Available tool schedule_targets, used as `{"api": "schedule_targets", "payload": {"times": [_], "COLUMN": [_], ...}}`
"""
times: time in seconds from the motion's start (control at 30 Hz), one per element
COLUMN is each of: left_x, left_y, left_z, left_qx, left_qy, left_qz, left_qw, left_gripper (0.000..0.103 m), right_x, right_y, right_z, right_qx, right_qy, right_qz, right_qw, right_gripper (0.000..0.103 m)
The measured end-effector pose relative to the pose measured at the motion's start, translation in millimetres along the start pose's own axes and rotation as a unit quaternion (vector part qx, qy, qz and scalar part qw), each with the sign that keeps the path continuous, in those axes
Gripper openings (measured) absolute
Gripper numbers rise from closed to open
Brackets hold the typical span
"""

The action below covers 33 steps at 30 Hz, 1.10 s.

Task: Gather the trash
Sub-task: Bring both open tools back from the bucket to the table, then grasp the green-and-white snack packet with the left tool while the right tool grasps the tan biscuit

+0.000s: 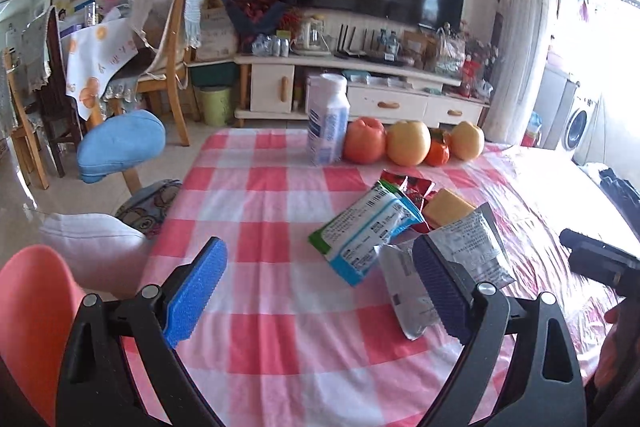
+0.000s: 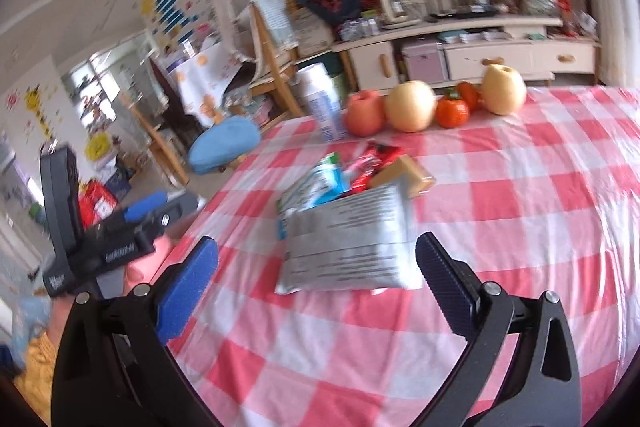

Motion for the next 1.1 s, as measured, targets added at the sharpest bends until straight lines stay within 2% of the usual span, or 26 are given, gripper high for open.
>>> {"api": "schedule_targets", "payload": {"times": [0.23,0.53,0.73,0.9,1.1], "left_x": [4.2,2.0,7.1,8.1,5.8], "left_y": [-31.2,-83.4,-112.9,-135.0,-155.1], "left_z": [12.2,24.1,34.4,32.0,26.8], "left_qx": [-0.010,-0.021,-0.055,-0.072,-0.090], "left_qy": [-0.018,-0.063,-0.089,-0.087,-0.080], "left_qz": [-0.025,-0.071,-0.083,-0.100,-0.118], "left_qw": [0.9995,0.9953,0.9910,0.9886,0.9857], "left_gripper": [0.093,0.093,0.093,0.093,0.093], "right_x": [8.0,20.1,26.9,29.6,30.1], "right_y": [-14.1,-42.2,-70.1,-95.6,-120.3], "right_z": [55.6,76.1,85.6,99.6,106.5], "right_qx": [-0.020,0.026,0.045,0.067,0.092], "right_qy": [-0.052,-0.092,-0.106,-0.136,-0.156], "right_qz": [-0.028,-0.054,-0.072,-0.092,-0.117], "right_qw": [0.998,0.994,0.991,0.984,0.977], "right_gripper": [0.099,0.099,0.097,0.081,0.069]}}
Point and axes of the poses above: each gripper's, at about its wrist camera, not at the fingertips, and y roughly against the way its jaws point, z to its right, x to its top, the point moved 7 cm from there along -y, roughly the way its jaws point, and after that the axes turned 7 degrees about -x, right-handed, at the moved point
